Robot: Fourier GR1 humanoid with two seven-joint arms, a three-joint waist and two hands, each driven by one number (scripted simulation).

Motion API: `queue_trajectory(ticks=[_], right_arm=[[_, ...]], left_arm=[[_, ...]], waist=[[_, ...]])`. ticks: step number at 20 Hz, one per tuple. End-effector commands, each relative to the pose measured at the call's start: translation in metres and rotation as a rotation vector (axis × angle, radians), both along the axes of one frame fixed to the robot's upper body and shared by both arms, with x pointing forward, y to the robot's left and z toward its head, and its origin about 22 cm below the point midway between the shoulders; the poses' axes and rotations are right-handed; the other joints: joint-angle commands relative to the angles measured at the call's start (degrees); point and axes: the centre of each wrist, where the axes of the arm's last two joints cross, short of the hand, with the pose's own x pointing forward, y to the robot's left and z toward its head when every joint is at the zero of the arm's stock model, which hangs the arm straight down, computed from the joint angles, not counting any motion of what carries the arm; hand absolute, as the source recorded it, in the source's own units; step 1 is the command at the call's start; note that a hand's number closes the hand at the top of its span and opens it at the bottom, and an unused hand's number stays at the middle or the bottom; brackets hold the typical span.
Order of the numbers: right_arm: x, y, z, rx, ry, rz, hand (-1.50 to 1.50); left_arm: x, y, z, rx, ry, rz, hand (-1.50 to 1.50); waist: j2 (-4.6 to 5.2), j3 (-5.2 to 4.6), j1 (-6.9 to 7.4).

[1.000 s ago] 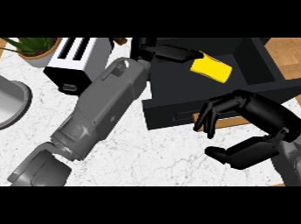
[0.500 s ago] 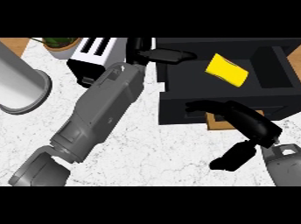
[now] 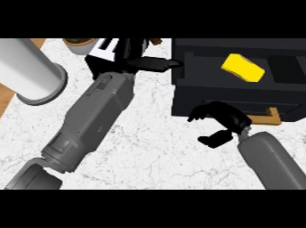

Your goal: Pick up the cup, place it into the drawer and close the drawer

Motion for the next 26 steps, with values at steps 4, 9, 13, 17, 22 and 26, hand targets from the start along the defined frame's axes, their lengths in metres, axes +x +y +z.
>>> queue_trajectory(ticks=[4, 9, 13, 17, 22, 26], right_arm=[[0.046, -0.013, -0.015, 0.046, -0.078, -0.09, 1.5], [0.077, -0.038, 0.015, 0.136, -0.18, -0.191, 1.5], [0.102, -0.06, 0.06, 0.174, -0.243, -0.257, 1.5], [0.107, -0.072, 0.073, 0.193, -0.261, -0.35, 1.5], [0.109, -0.085, 0.088, 0.226, -0.262, -0.354, 1.5], [0.11, -0.093, 0.103, 0.26, -0.269, -0.346, 1.5]], left_arm=[[-0.006, 0.033, -0.014, -0.011, -0.005, -0.017, -1.5], [-0.007, 0.048, -0.011, -0.041, 0.001, -0.038, -1.5], [-0.01, 0.056, -0.011, -0.035, -0.003, -0.04, -1.5], [-0.013, 0.075, -0.017, -0.014, -0.009, -0.058, -1.5], [-0.015, 0.081, -0.019, -0.002, -0.01, -0.076, -1.5], [-0.016, 0.079, -0.019, -0.019, 0.001, -0.099, -1.5]], waist=[[0.51, 0.12, 2.83], [0.98, 0.2, 4.52], [1.31, 0.19, 5.6], [1.57, 0.19, 7.54], [2.07, 0.19, 8.57], [2.16, 0.15, 9.21]])
